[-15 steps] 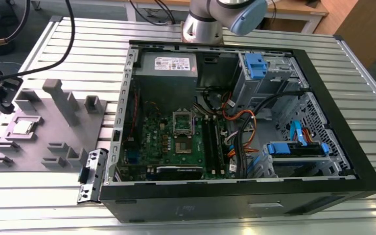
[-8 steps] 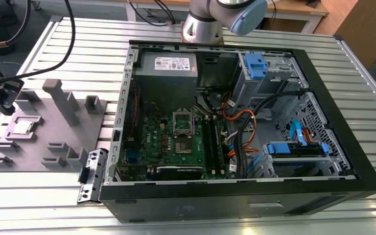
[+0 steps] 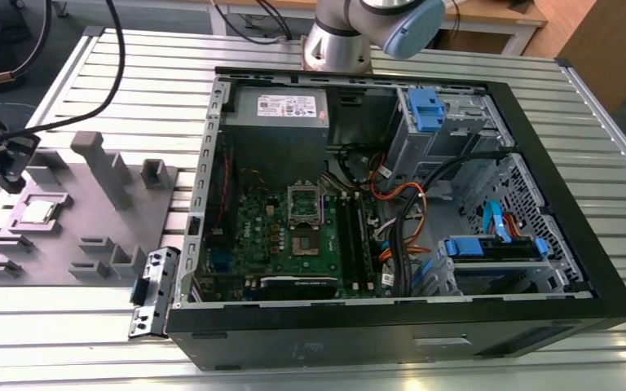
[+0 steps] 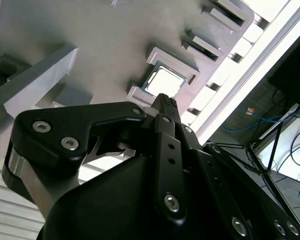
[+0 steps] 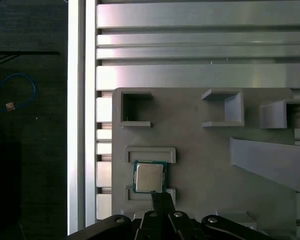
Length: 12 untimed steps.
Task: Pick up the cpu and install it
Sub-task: 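Pick up the cpu and move it towards the insertion slot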
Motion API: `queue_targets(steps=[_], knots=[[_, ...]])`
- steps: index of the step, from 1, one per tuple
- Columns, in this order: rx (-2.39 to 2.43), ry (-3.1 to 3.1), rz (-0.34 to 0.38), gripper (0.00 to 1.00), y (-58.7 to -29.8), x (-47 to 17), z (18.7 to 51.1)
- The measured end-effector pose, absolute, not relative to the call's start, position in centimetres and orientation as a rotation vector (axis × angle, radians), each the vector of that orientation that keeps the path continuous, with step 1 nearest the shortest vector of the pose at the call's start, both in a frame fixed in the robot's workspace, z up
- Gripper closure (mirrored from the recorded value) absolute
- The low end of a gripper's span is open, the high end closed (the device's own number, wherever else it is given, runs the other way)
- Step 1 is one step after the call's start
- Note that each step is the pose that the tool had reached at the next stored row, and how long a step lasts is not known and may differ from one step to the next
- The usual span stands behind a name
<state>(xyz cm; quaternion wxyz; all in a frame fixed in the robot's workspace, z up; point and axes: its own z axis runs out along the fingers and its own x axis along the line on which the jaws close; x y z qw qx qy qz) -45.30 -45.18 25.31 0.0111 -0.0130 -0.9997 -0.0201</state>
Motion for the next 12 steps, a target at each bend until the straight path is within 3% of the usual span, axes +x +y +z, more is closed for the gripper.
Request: queue_targets(steps=[12], knots=[[-0.034,-3.118,-0.063,0.89,-45.2,-45.6,23.3]])
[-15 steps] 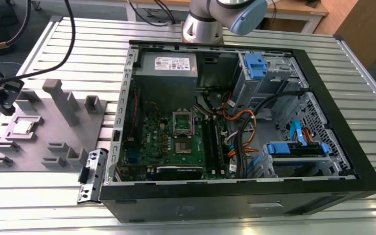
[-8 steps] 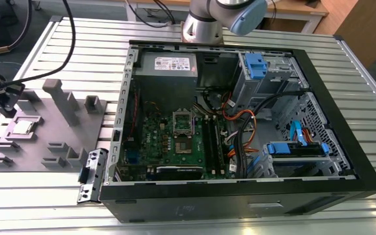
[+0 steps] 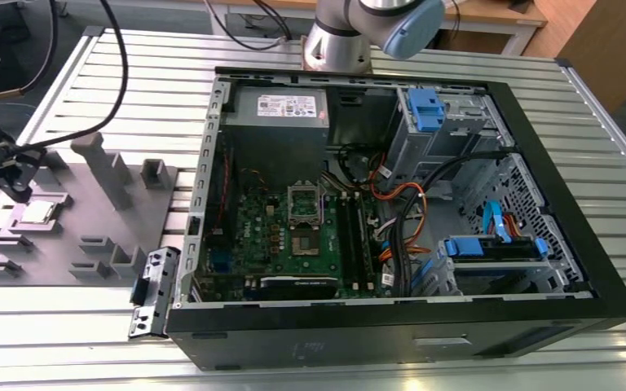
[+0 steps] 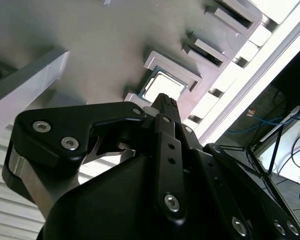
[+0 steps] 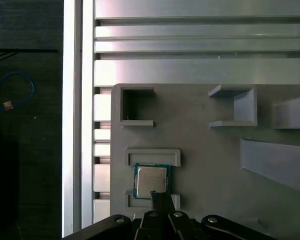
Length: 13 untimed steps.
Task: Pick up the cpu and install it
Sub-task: 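Pick up the cpu and move it towards the insertion slot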
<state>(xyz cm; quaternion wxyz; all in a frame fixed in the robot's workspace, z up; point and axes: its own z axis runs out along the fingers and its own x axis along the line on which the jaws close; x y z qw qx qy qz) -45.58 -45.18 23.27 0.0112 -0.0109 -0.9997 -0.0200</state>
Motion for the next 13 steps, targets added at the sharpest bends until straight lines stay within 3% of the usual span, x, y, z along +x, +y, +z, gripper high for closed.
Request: queue_targets(steps=[13], knots=[[-0.032,-3.118,-0.062,0.89,-45.18,-45.66,22.48]])
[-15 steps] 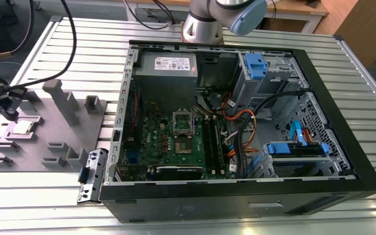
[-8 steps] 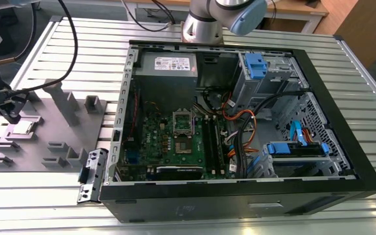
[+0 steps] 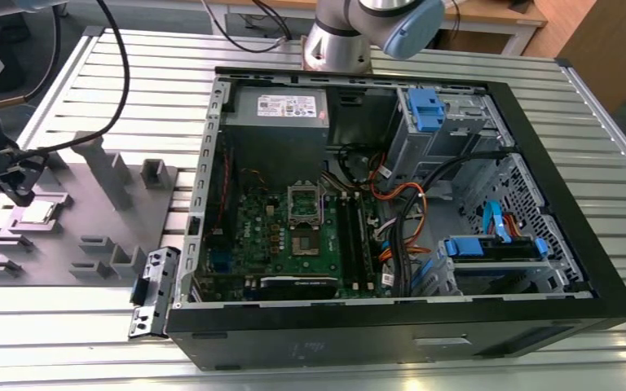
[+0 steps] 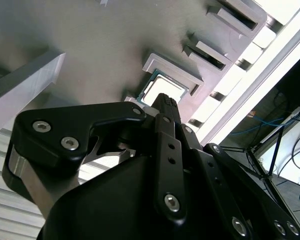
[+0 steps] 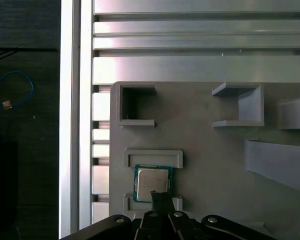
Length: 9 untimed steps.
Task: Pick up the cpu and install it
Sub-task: 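Pick up the cpu and move it towards the insertion slot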
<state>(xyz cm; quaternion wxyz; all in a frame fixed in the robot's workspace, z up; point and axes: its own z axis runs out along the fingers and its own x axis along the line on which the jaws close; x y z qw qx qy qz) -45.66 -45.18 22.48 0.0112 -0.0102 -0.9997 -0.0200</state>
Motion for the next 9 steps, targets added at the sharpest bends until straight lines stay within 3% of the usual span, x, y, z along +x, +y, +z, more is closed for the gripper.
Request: queue_targets(steps=[9], knots=[[-0.032,-3.118,-0.062,0.89,-45.18,-45.67,22.09]])
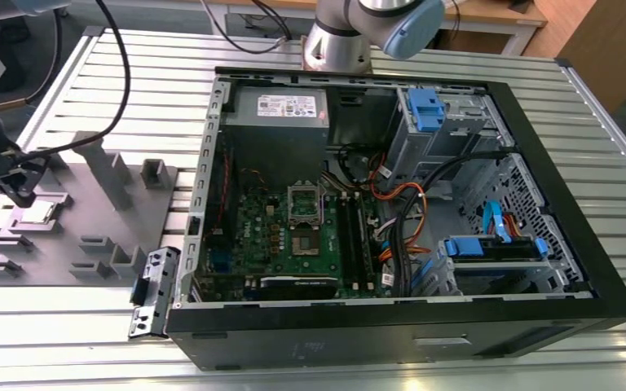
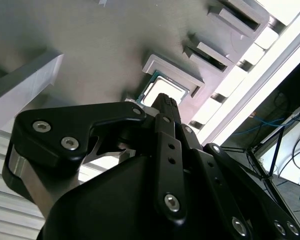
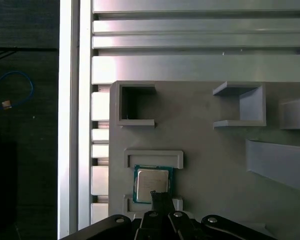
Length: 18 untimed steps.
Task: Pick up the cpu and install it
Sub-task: 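Pick up the cpu and move it towards the insertion slot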
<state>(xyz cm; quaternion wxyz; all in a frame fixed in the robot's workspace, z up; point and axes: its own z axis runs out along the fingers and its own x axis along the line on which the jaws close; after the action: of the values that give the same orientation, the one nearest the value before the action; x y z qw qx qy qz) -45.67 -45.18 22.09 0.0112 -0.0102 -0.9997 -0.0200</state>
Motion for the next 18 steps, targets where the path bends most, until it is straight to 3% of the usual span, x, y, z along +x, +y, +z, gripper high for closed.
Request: queue_targets(steps=[18], knots=[[-0.032,-3.119,-0.057,0.89,-45.17,-45.76,20.95]])
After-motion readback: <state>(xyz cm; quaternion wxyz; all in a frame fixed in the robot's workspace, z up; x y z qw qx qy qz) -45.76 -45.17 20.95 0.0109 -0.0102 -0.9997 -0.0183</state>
